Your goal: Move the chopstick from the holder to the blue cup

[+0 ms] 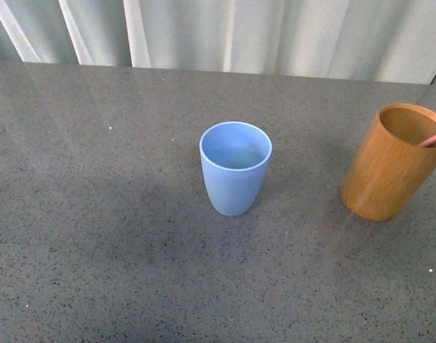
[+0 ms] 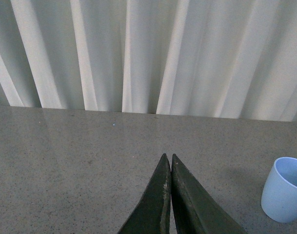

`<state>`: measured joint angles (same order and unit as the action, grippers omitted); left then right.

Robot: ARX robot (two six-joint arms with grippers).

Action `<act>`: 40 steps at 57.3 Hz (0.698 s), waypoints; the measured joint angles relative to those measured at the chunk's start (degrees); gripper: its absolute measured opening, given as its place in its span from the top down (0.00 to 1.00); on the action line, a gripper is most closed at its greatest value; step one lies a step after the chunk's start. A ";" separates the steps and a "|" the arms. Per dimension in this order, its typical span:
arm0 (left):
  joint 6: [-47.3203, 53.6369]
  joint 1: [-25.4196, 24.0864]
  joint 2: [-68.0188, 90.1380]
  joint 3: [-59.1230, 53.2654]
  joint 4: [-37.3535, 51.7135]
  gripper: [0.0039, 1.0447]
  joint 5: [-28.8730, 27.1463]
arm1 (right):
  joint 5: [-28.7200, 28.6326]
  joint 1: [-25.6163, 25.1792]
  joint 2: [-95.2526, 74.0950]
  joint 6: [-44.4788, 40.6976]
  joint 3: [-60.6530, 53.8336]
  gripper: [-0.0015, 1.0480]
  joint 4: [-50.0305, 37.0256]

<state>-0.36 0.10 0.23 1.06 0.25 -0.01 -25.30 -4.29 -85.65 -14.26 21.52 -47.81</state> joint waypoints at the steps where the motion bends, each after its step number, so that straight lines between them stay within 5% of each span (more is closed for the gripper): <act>1: 0.00 0.00 0.00 0.00 -0.02 0.97 -0.04 | -0.44 -0.15 1.16 0.72 0.37 0.97 1.20; 10: 0.00 0.00 0.00 0.00 -0.17 0.97 0.00 | -1.46 -0.52 11.37 6.82 4.79 0.97 11.45; 21: 0.00 0.00 0.00 0.00 -0.17 0.97 0.00 | 1.77 7.69 26.40 15.50 13.18 0.97 27.02; 40: 0.00 0.00 0.00 0.00 -0.22 0.97 0.00 | 11.04 24.76 16.61 21.86 12.04 0.97 24.55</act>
<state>-0.36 0.10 0.23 1.06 0.03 -0.01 -14.26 20.47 -69.04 7.60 33.56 -23.27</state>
